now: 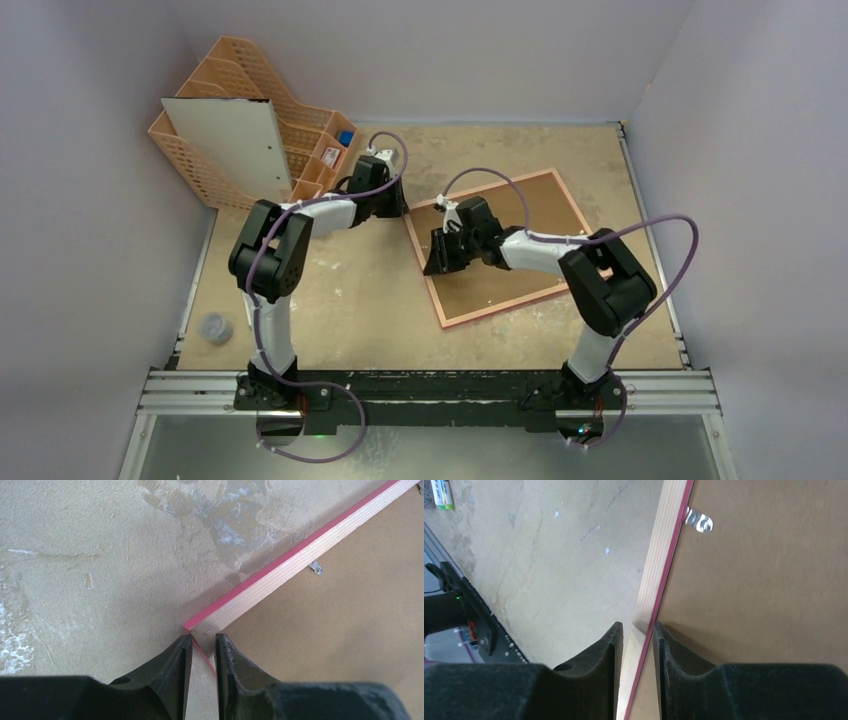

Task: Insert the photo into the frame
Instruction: Install the photo frame at the center of the board, then adjust the photo frame at the center of the board.

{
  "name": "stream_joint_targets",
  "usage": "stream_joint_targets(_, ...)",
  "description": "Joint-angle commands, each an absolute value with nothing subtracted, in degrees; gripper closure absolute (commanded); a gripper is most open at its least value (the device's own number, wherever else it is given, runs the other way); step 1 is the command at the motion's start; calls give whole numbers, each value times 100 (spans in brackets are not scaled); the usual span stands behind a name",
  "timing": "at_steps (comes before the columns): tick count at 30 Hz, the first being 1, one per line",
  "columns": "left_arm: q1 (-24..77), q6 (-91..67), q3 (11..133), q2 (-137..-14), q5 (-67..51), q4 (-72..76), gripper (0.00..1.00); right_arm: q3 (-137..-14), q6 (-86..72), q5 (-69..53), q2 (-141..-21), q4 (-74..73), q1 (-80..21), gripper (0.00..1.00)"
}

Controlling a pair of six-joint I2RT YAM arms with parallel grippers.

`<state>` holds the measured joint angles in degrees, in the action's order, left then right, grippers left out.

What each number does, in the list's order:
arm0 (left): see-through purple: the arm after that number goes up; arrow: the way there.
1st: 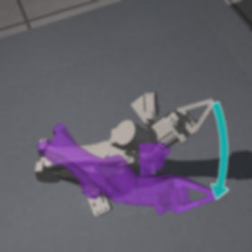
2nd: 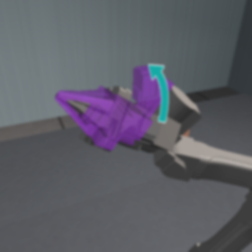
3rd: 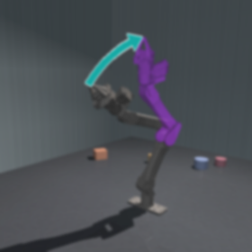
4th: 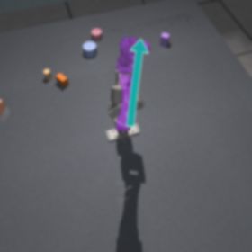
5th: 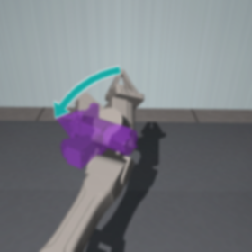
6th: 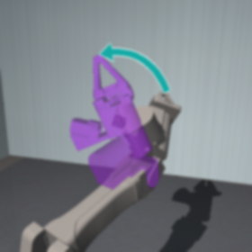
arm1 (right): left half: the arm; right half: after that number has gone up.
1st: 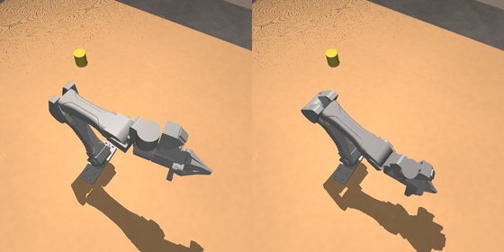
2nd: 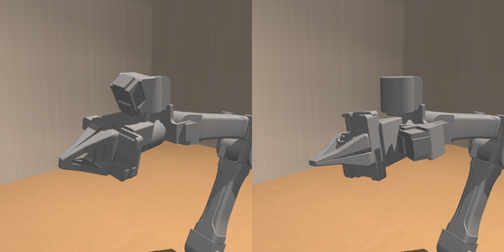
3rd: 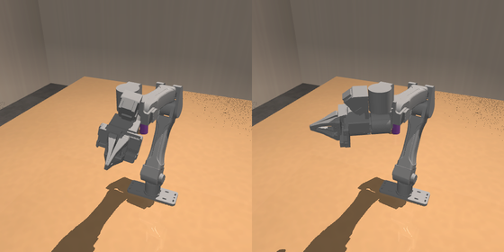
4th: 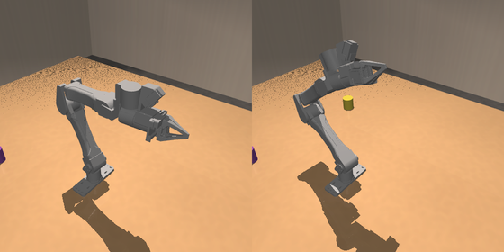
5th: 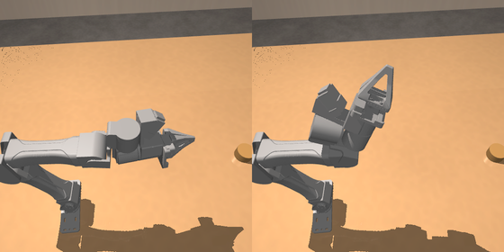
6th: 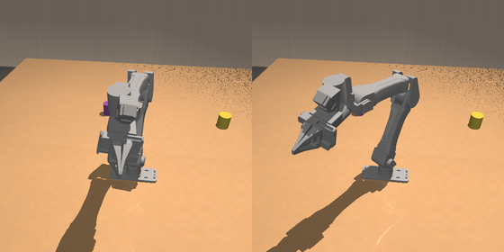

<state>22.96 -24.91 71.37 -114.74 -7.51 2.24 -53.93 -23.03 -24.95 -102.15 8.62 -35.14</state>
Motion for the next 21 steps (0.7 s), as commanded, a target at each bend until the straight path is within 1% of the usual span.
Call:
stream_joint_targets(1,2215,-2181,7286,-11290,-760,41,72,-5284,-2894,-2039,-9459,237,-3377,68)
stream_joint_targets(7,2215,-1860,7668,-10955,-1190,154,57,-4864,-3578,-1123,-8510,55,-2638,65)
stream_joint_targets(9,2215,-1750,7818,-11019,-1275,209,53,-4672,-3809,-736,-8172,20,-2337,63)
stream_joint_targets(12,2215,-1583,8112,-11265,-1415,287,47,-4529,-4025,-61,-7795,-448,-2007,60)
stream_joint_targets(13,2215,-1518,8223,-11391,-1539,305,43,-4515,-4110,154,-7702,-615,-1922,57)
stream_joint_targets(14,2215,-1429,8336,-11517,-1679,296,38,-4511,-4206,355,-7599,-803,-1860,49)
stream_joint_targets(15,2219,-1312,8465,-11649,-1824,294,35,-4512,-4303,538,-7492,-984,-1810,36)
stream_joint_targets(16,2223,-1219,8586,-11787,-1952,280,34,-4502,-4406,721,-7371,-1147,-1774,27)
stream_joint_targets(17,2224,-1100,8700,-11914,-2074,248,33,-4469,-4486,849,-7218,-1274,-1754,20)
stream_joint_targets(18,2224,-977,8824,-12045,-2172,190,32,-4439,-4558,942,-7007,-1403,-1735,16)
stream_joint_targets(21,2224,-644,9175,-12434,-2393,-151,31,-4399,-4752,1089,-6621,-1733,-1728,10)
